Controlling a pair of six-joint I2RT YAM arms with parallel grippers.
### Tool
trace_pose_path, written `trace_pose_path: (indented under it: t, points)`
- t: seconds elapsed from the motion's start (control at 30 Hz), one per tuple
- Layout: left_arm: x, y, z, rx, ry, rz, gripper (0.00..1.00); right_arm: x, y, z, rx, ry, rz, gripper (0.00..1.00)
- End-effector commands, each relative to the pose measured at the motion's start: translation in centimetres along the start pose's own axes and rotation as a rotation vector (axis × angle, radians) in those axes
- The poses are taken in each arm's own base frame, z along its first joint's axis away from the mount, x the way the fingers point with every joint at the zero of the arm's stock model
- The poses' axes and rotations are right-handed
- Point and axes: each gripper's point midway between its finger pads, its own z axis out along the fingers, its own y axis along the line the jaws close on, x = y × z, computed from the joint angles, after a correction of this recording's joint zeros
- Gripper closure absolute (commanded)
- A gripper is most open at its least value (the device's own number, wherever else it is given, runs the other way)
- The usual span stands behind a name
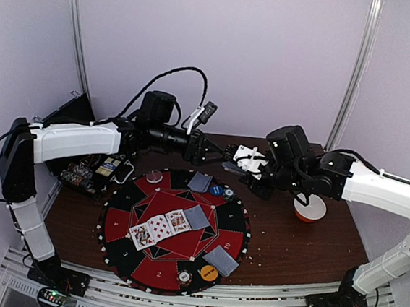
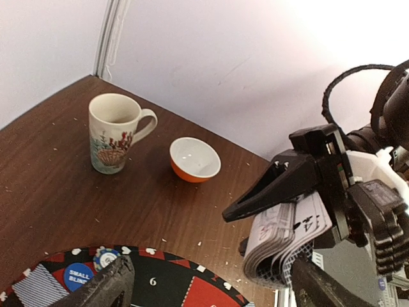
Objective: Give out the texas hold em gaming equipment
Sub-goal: Pick up the poker card from the face-down deck piles.
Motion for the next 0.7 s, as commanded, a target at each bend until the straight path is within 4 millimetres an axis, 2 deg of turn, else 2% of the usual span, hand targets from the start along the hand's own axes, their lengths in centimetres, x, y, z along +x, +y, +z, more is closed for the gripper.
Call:
trace_pose_path:
  t: [0.0, 0.13, 0.2, 0.4, 0.67]
  points:
    - [-1.7, -1.5, 0.4, 0.063, -0.032, -0.010, 0.14, -2.0, 0.1, 0.0, -0.009, -0.050, -0.008, 0.71]
    - [-1.2, -1.4, 0.9, 0.059, -0.020, -0.019, 0.16, -2.2, 0.6, 0.5, -0.025, -0.052, -0.012, 0.71]
    - [-0.9, -0.8, 1.2, 0.021, -0.006, -0.020, 0.22, -2.3, 0.7, 0.6, -0.028, -0.050, -0.013, 0.71]
    - [-0.6, 0.3, 0.4, -0.087, 0.051, 0.018, 0.48, -2.1, 0.3, 0.3, -0.005, -0.051, -0.008, 0.71]
    - [-0.8, -1.7, -0.2, -0.010, 0.062, 0.048, 0.86, -1.5, 0.2, 0.4, 0.013, -0.025, -0.007, 0.71]
